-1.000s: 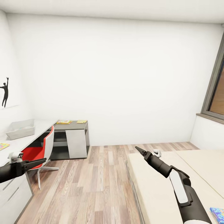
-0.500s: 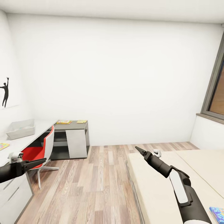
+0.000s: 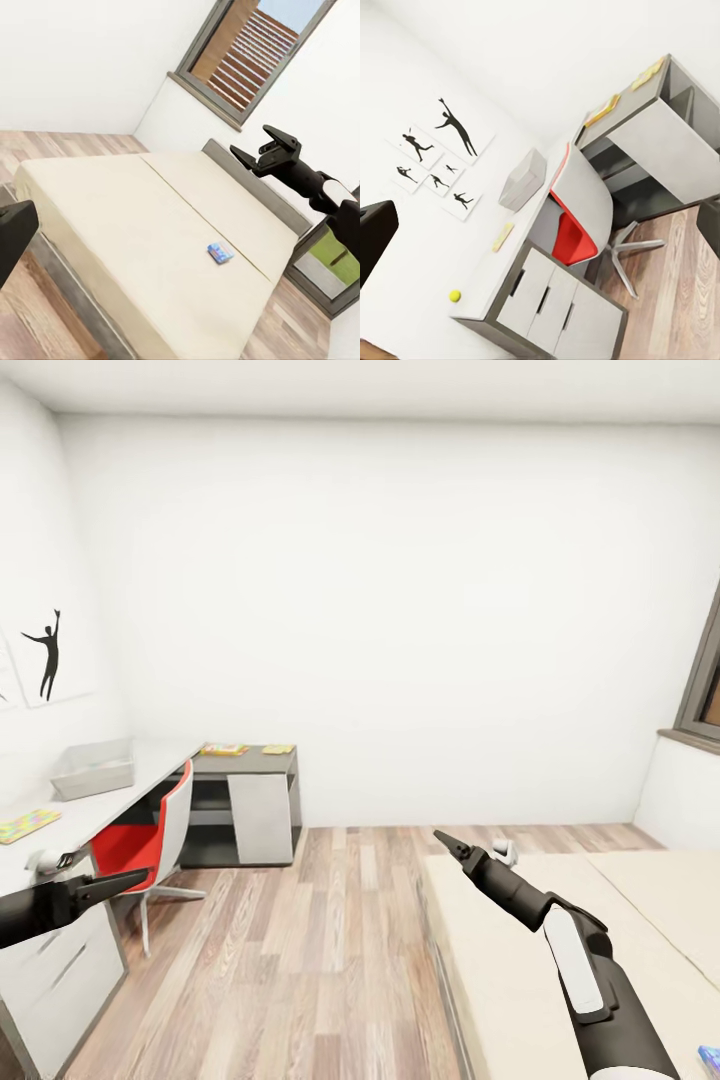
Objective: Put all the toys in the child's room - the three board games (two on the bed and one on the table), the two jigsaw puzzles on the table, and the tennis ball on the table - inside the toy box on the table in the child's room.
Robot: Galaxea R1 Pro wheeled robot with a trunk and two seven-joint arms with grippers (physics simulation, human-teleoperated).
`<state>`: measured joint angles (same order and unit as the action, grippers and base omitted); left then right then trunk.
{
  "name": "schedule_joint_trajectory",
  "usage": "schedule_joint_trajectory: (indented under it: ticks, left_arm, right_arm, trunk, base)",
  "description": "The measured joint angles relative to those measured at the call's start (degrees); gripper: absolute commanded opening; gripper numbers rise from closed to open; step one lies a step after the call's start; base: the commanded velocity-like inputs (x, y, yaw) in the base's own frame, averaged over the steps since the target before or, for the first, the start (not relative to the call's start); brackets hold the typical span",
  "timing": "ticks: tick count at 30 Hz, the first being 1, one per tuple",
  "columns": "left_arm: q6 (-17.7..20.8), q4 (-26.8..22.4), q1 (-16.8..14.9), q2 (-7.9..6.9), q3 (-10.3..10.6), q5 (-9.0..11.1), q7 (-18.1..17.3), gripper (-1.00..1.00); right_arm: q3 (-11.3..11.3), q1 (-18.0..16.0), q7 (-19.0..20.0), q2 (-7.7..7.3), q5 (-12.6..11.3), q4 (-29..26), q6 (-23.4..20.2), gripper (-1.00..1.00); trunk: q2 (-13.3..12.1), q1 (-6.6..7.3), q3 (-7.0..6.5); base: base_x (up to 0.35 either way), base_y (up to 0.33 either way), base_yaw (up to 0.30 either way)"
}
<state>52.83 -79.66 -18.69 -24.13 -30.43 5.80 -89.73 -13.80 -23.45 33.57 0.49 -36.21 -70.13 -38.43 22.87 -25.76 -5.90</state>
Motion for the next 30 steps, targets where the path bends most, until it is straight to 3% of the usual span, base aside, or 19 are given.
schedule_joint_trajectory:
  ticks: [30]
  left_arm:
    - [0.0,0.0,0.0,0.02,0.0,0.0,0.0,1.00]
  right_arm:
    - [0.0,0.0,0.1,-0.10,0.0,0.0,0.0,1.00]
  trunk:
    - [0.0,0.00,0.00]
  base:
    - [-0.008,-0.005,0.016]
